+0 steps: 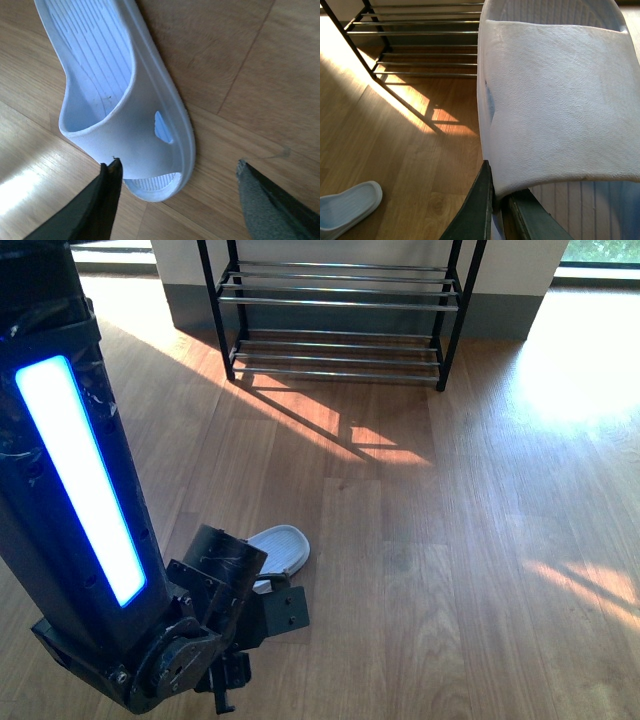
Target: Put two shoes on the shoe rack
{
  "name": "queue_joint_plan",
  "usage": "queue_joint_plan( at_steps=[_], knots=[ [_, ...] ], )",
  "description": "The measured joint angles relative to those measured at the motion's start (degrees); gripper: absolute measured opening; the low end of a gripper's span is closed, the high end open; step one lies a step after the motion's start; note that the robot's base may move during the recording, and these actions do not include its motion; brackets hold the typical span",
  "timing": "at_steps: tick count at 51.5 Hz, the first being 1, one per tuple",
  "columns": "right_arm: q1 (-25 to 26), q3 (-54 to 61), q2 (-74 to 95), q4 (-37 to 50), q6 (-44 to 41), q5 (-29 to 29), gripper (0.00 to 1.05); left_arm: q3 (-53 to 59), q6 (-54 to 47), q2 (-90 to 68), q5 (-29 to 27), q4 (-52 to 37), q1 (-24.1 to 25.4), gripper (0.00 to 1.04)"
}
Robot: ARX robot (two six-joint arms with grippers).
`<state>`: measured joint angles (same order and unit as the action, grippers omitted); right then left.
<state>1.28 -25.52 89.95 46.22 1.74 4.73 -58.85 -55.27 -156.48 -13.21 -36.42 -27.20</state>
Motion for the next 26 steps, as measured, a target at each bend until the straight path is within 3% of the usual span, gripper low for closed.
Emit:
queue_joint_plan(
  at_steps=[7, 13, 18, 26],
  knots=[
    [0.0, 0.0, 0.0, 0.0, 0.0, 0.0, 0.01, 1.1, 9.0, 3.2, 0.3, -0.1, -0.7, 0.97],
    [0.0, 0.0, 0.0, 0.0, 0.0, 0.0, 0.01, -1.9, 20.8, 4.1, 1.2, 5.3, 2.2, 0.95],
    [0.0, 0.0, 0.0, 0.0, 0.0, 0.0, 0.01, -3.5, 25.3, 3.4, 0.8, 3.7, 4.5, 0.95],
    [0.0, 0.0, 0.0, 0.0, 0.0, 0.0, 0.01, -10.4, 34.2, 1.5, -0.5, 11.8, 7.6, 0.95]
  ],
)
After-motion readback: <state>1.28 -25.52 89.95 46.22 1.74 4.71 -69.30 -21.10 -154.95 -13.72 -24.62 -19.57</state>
